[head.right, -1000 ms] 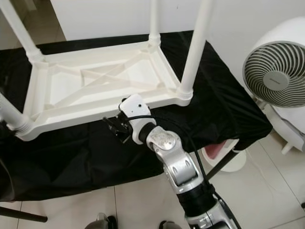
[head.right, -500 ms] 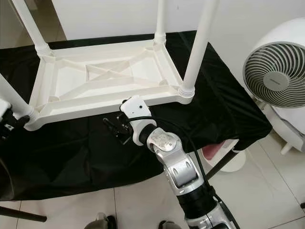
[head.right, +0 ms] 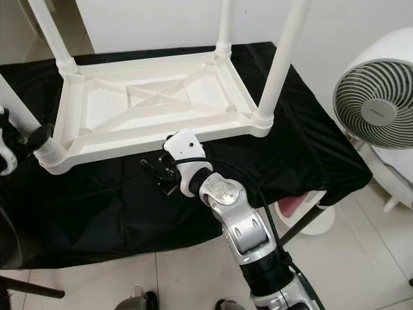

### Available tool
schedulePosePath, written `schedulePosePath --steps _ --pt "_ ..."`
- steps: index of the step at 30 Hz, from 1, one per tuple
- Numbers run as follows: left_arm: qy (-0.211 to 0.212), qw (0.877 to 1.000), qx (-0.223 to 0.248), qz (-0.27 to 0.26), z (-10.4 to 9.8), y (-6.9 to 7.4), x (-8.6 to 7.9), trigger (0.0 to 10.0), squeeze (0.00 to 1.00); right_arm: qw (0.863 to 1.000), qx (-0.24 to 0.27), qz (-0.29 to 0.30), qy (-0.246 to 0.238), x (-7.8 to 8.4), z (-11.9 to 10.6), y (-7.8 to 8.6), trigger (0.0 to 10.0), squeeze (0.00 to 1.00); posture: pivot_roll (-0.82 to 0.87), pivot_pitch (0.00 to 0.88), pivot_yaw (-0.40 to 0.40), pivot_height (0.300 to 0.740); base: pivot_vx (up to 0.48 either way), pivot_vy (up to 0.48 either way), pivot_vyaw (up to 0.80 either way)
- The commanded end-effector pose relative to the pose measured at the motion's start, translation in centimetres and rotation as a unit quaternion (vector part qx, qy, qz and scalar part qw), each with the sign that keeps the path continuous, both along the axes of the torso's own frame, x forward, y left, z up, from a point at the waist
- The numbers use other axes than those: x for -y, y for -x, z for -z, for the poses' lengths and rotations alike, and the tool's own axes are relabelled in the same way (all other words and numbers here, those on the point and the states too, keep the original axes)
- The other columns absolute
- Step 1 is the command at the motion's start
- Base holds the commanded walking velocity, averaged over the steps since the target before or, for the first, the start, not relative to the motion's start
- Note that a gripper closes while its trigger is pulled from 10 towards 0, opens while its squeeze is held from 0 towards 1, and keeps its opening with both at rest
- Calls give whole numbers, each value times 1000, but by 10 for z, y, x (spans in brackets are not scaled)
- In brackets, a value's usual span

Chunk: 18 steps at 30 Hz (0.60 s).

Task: Building children table

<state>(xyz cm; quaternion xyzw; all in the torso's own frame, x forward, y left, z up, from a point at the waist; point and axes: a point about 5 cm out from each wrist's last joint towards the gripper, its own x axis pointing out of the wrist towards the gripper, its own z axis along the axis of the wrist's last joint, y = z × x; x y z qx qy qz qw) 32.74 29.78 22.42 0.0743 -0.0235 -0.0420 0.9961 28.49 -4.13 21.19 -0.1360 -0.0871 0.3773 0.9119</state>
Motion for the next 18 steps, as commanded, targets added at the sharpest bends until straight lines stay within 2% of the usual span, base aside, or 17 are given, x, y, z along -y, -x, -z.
schedulePosePath --steps 1,2,4,5,6,8,9,10,11,12,14,15,18 --pt "9 1000 -15 14 7 -4 8 10000 0 1000 -1 -4 -3 -2 0 2 10000 0 -56 137 54 740 0 0 0" --pt "9 1000 -15 14 7 -4 8 10000 0 1000 -1 -4 -3 -2 0 2 10000 0 -56 137 54 740 0 0 0" --pt "1 997 -34 73 13 -1 23 10000 0 1000 -3 -3 -1 -1 1 2 10000 0 -58 138 55 740 0 0 0" --pt "1 997 -34 73 13 -1 23 10000 0 1000 -3 -3 -1 -1 1 2 10000 0 -58 138 55 740 0 0 0" --pt "-5 994 -43 98 15 2 28 10000 0 1000 -5 -3 1 0 2 1 10000 0 -58 138 55 740 0 0 0" --pt "-5 994 -43 98 15 2 28 10000 0 1000 -5 -3 1 0 2 1 10000 0 -58 138 55 740 0 0 0" --pt "-13 991 -52 120 16 6 32 10000 0 1000 -8 -3 5 0 3 2 10000 0 -58 138 55 740 0 0 0" --pt "-13 991 -52 120 16 6 32 10000 0 1000 -8 -3 5 0 3 2 10000 0 -58 138 55 740 0 0 0" --pt "-38 977 -72 196 20 22 45 10000 0 998 -36 52 29 10 14 -7 10000 0 -48 142 56 740 0 0 0" --pt "-38 977 -72 196 20 22 45 10000 0 998 -36 52 29 10 14 -7 10000 0 -48 142 56 740 0 0 0" --pt "-47 944 -94 312 21 47 74 10000 0 982 -73 167 54 32 28 -24 10000 0 -37 145 53 740 0 0 0" --pt "-47 944 -94 312 21 47 74 10000 0 982 -73 167 54 32 28 -24 10000 0 -37 145 53 740 0 0 0" --pt "-15 917 -79 392 14 61 117 10000 0 949 -80 300 46 58 27 -41 10000 0 -36 148 52 740 0 0 0"
